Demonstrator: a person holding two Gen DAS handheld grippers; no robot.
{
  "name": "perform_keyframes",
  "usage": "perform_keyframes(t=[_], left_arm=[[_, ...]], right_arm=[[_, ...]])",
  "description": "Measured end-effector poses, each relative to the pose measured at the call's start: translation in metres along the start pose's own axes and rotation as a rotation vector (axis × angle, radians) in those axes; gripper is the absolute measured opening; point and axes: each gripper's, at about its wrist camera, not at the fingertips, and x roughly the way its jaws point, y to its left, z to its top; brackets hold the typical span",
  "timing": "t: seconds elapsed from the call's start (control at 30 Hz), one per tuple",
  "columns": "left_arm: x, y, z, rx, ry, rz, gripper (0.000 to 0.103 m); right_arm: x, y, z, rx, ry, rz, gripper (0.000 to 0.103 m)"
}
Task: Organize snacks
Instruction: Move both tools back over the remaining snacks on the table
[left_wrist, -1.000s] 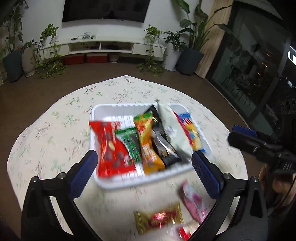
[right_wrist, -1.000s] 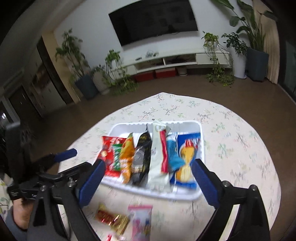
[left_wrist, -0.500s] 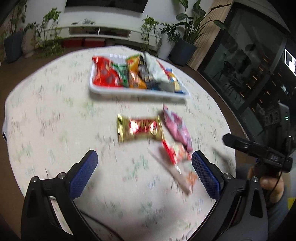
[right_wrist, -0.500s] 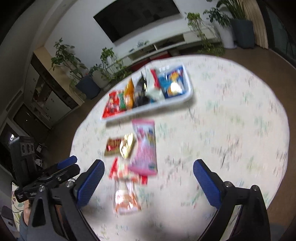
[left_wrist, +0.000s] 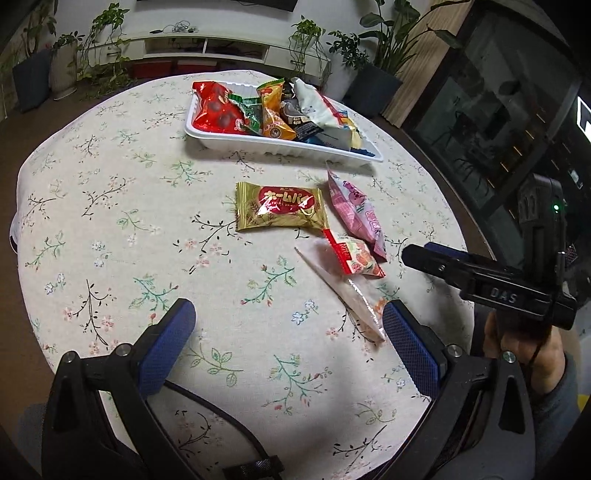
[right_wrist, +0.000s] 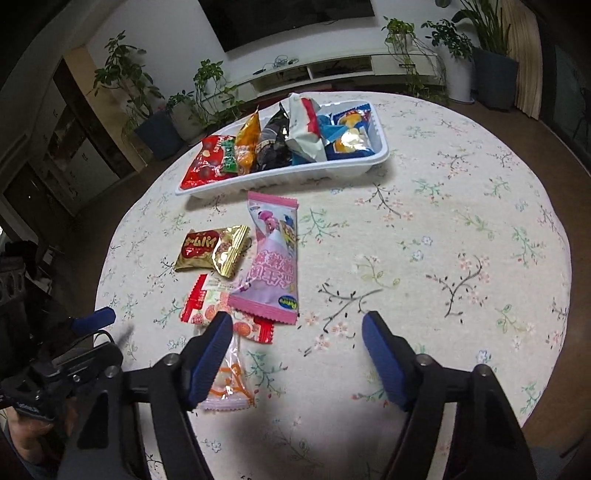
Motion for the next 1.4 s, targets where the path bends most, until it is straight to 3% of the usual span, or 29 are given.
perform_keyframes(t=[0.3, 0.53, 0.63, 0.87, 1.07, 1.4], left_arm=[[0.022, -0.049, 0.022, 0.078, 0.069, -0.003, 0.103], [0.072, -0.059, 0.03, 0.082, 0.135, 0.156, 0.102], [0.081, -0.055, 0.026, 0.084, 0.156, 0.182, 0.099], [0.069, -0.04, 0.023, 0.092, 0.144, 0.157, 0.075], [0.052, -0.018, 0.018, 0.068, 0.147, 0.193, 0.075], [0.05, -0.043, 0.009, 0.034, 0.171, 0.114, 0.078]], right_arm=[[0.0, -0.004, 0.032, -0.01, -0.015, -0.046, 0.072], [-0.004, -0.016, 0.027, 0.022, -0.015, -0.07, 0.072], [-0.003, -0.018, 0.023, 0.028, -0.011, -0.065, 0.072], [0.001, -0.013, 0.019, 0.018, -0.006, -0.054, 0.072], [-0.002, -0.01, 0.017, 0.006, -0.015, -0.066, 0.073], [0.0, 0.004, 0.014, -0.018, -0.007, -0.046, 0.073]])
